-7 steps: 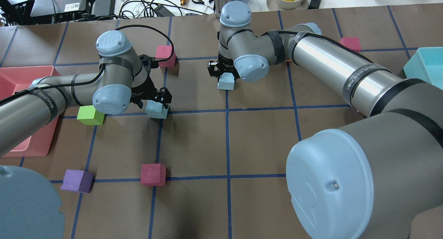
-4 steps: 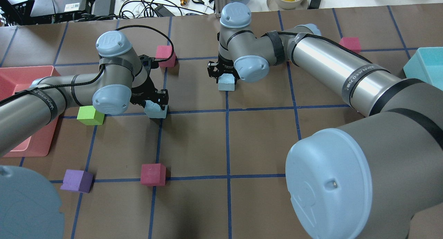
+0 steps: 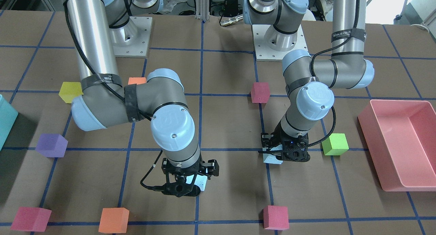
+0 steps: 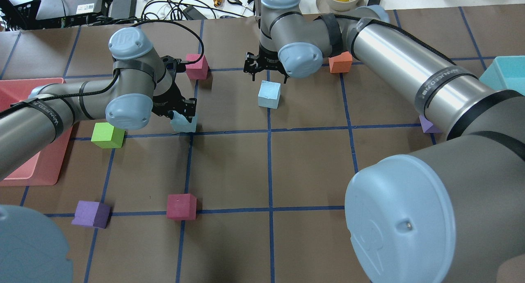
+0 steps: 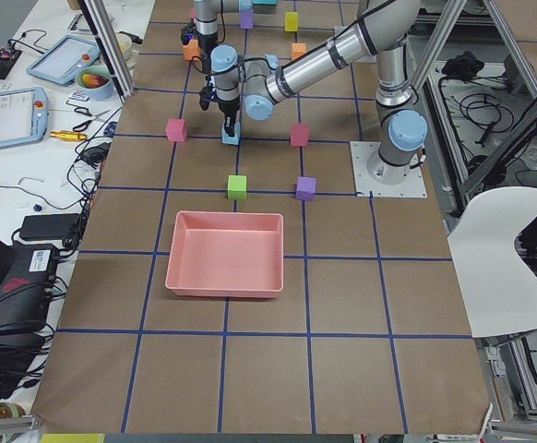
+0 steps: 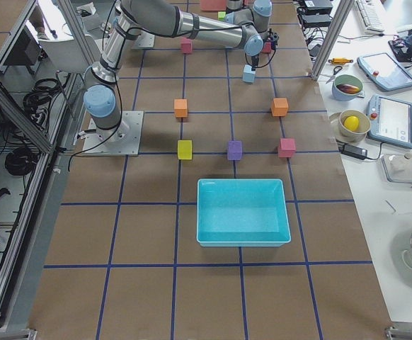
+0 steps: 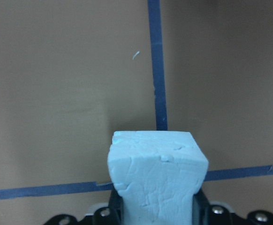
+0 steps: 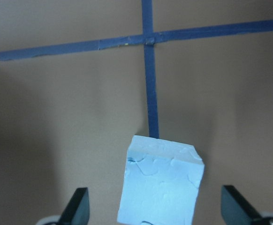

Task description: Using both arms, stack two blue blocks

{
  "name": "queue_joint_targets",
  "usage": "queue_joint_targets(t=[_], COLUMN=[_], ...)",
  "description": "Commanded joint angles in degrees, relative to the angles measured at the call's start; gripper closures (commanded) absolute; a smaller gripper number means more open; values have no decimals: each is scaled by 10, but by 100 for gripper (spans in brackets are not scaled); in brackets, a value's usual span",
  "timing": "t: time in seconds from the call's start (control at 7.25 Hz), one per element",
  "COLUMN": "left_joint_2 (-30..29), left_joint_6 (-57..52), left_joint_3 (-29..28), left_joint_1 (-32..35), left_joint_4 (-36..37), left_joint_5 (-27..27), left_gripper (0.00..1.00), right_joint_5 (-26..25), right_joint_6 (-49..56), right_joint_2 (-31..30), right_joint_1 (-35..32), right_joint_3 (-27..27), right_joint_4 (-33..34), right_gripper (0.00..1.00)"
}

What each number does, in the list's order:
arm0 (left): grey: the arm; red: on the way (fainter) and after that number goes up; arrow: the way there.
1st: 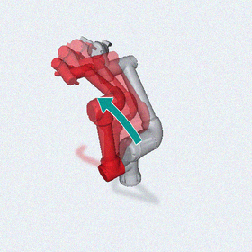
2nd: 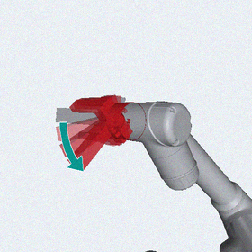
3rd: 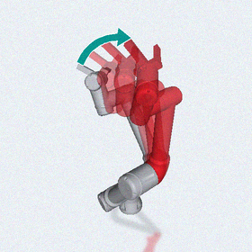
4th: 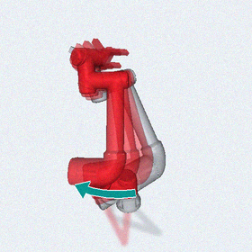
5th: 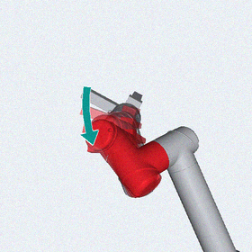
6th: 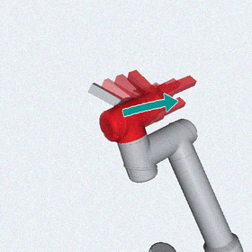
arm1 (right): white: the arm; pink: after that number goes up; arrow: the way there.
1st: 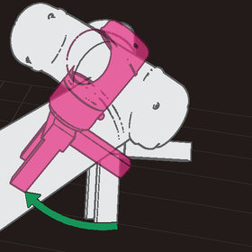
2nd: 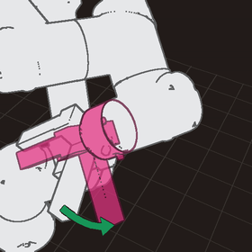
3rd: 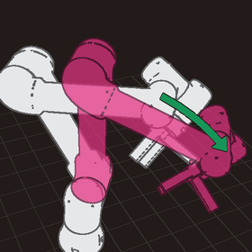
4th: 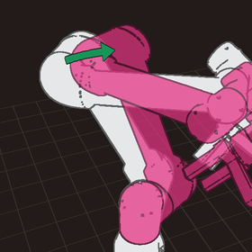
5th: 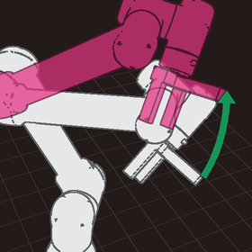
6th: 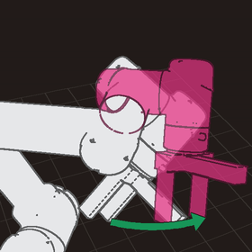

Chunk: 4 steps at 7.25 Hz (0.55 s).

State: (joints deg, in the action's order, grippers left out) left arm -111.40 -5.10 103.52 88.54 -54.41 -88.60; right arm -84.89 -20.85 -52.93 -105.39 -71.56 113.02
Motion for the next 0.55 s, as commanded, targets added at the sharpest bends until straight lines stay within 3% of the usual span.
queue_joint_targets(t=[0.0,0.14,0.41], left_joint_2=[-7,-21,-57], left_joint_6=[69,124,207], left_joint_3=[-65,-118,-212], left_joint_1=[22,56,109], left_joint_4=[-53,-91,-134], left_joint_5=[1,11,39], left_gripper=[100,100,100], right_joint_5=[-1,0,-2], right_joint_6=[52,93,97], right_joint_2=[-66,-113,-161], right_joint_1=[77,128,153], right_joint_3=[32,37,34], right_joint_4=[-118,-162,-244], right_gripper=[0,0,0])
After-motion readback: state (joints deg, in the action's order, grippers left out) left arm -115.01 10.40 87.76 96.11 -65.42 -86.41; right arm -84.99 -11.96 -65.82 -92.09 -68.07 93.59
